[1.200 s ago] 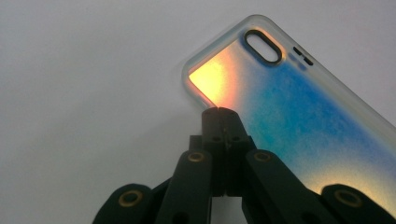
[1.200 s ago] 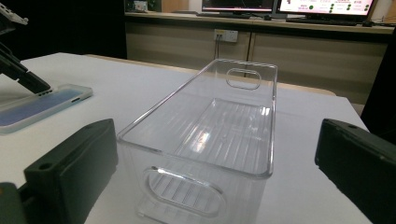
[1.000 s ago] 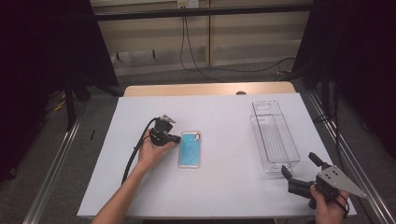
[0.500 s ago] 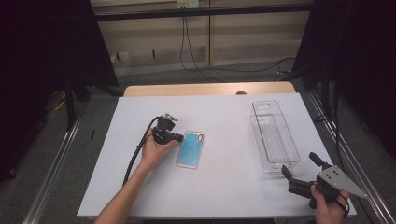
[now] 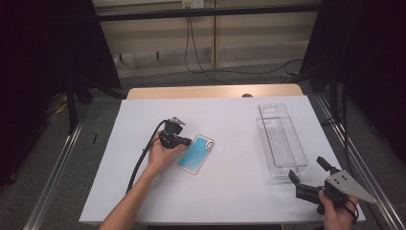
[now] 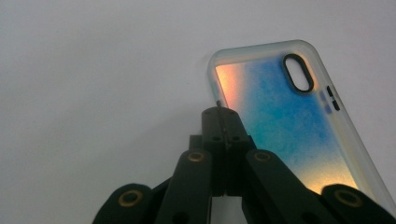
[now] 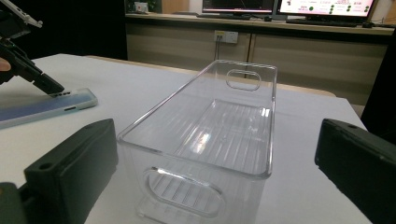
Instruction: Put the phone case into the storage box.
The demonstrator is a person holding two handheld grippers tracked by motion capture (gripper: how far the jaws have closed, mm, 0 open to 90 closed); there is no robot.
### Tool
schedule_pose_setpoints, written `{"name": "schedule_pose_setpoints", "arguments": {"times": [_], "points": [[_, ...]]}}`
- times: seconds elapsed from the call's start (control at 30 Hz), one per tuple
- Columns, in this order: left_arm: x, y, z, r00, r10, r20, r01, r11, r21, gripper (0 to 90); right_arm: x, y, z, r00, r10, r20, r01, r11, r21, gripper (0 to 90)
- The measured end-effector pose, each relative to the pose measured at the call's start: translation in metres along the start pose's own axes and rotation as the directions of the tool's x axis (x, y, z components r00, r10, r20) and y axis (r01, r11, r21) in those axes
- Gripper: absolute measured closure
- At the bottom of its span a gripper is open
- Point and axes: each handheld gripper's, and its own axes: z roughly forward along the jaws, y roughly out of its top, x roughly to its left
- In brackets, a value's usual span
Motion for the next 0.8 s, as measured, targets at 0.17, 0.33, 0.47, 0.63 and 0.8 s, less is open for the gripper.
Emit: {"name": "schedule_pose_setpoints", "arguments": {"times": [0.17,0.33,0.47,0.63,0.8], "points": [[0.000,-0.001,0.000,1.0000,0.001,-0.001,-0.001,1.0000,-0.008,90.0,0.000,0.000,0.000,1.0000,0.000,-0.001,0.000,1.000,0.000,0.0],[-0.002,-0.001,-0.002,0.9998,0.002,-0.022,-0.002,0.9998,-0.018,90.0,0.001,0.000,0.000,1.0000,-0.002,-0.007,0.002,1.000,0.002,0.0],[-0.001,-0.001,-0.011,0.9999,0.004,-0.015,-0.004,0.9980,-0.062,89.9,0.000,0.000,0.000,1.0000,0.001,-0.004,-0.001,1.000,-0.001,0.0],[-0.005,-0.003,-0.023,0.9998,0.017,-0.010,-0.018,0.9933,-0.114,86.9,-0.001,0.000,-0.001,1.0000,0.003,0.002,-0.003,1.000,-0.003,0.0],[-0.004,-0.006,-0.028,0.9998,0.014,-0.010,-0.016,0.9884,-0.151,79.2,0.000,0.000,-0.001,1.0000,0.001,0.000,-0.001,1.000,-0.003,0.0]]}}
